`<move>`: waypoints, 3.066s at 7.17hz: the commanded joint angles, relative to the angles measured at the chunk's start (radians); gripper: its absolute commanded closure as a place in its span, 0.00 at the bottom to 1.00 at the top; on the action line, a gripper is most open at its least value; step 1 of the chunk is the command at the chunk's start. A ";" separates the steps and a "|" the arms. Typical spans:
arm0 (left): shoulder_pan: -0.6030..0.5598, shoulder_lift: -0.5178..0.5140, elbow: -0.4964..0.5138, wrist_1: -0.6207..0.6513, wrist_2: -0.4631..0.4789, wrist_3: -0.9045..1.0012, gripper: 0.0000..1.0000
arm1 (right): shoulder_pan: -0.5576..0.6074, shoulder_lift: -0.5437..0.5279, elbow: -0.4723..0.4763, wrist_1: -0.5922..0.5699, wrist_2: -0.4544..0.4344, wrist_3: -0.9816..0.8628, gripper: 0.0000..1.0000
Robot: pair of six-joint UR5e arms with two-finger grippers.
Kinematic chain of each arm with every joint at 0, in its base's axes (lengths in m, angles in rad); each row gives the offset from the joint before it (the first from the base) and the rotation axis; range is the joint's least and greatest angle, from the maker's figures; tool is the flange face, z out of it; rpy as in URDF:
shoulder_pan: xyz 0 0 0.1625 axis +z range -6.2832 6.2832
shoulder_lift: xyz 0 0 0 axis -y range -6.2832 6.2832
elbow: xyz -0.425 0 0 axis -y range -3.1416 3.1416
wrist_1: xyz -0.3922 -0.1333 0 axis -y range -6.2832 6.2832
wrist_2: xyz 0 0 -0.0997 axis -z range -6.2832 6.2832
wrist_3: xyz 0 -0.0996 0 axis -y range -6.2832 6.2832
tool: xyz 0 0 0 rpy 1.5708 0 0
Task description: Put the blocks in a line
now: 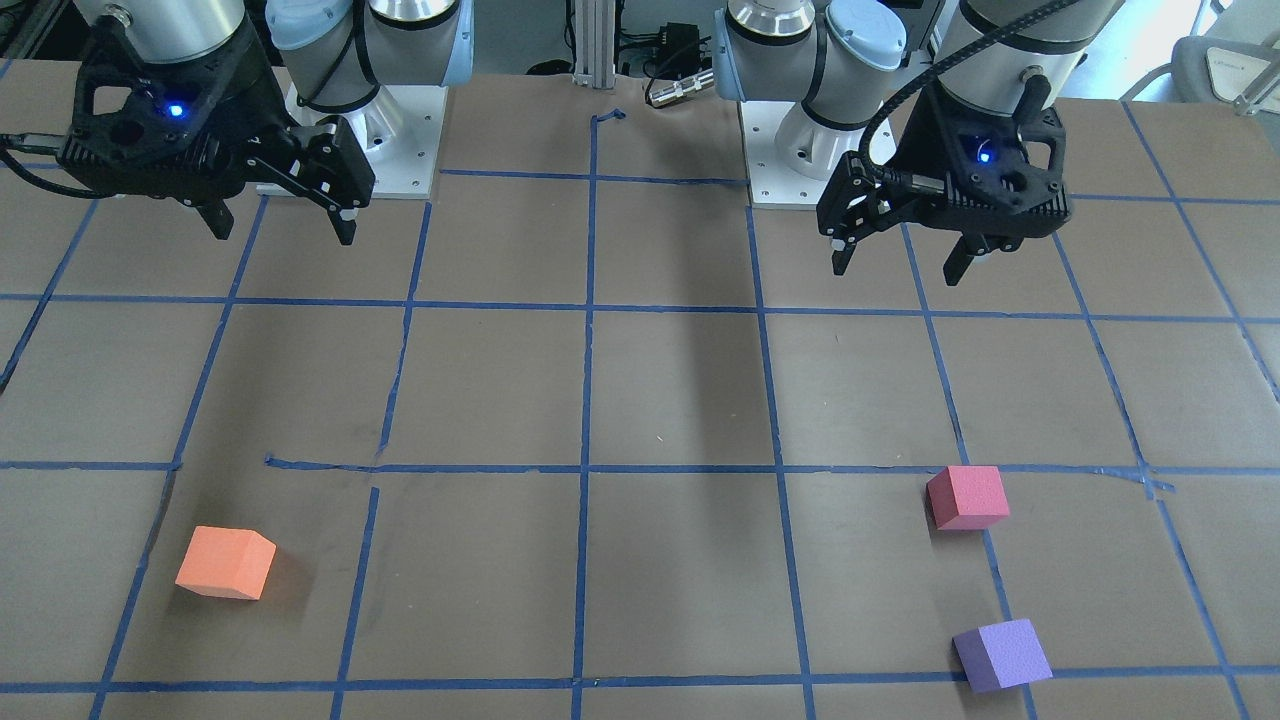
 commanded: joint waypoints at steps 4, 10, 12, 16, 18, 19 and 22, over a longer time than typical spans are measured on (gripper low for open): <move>0.002 0.001 0.000 0.000 0.000 -0.002 0.00 | -0.014 0.001 -0.009 -0.008 -0.012 0.000 0.00; 0.002 0.003 -0.003 0.000 0.000 0.000 0.00 | -0.014 0.025 -0.003 -0.020 0.006 0.014 0.00; 0.002 0.004 -0.007 0.000 0.000 0.000 0.00 | -0.011 0.030 0.007 -0.049 -0.008 0.017 0.00; 0.002 0.006 -0.012 0.000 0.001 0.000 0.00 | -0.034 0.108 0.007 -0.130 -0.009 0.004 0.00; 0.002 0.004 -0.011 0.002 0.000 0.000 0.00 | -0.052 0.111 -0.015 -0.134 -0.008 0.003 0.00; 0.002 0.006 -0.011 0.002 0.000 0.000 0.00 | -0.049 0.127 0.001 -0.114 0.006 0.014 0.00; 0.002 0.004 -0.011 0.002 0.000 0.000 0.00 | -0.049 0.116 0.013 -0.109 -0.006 0.008 0.00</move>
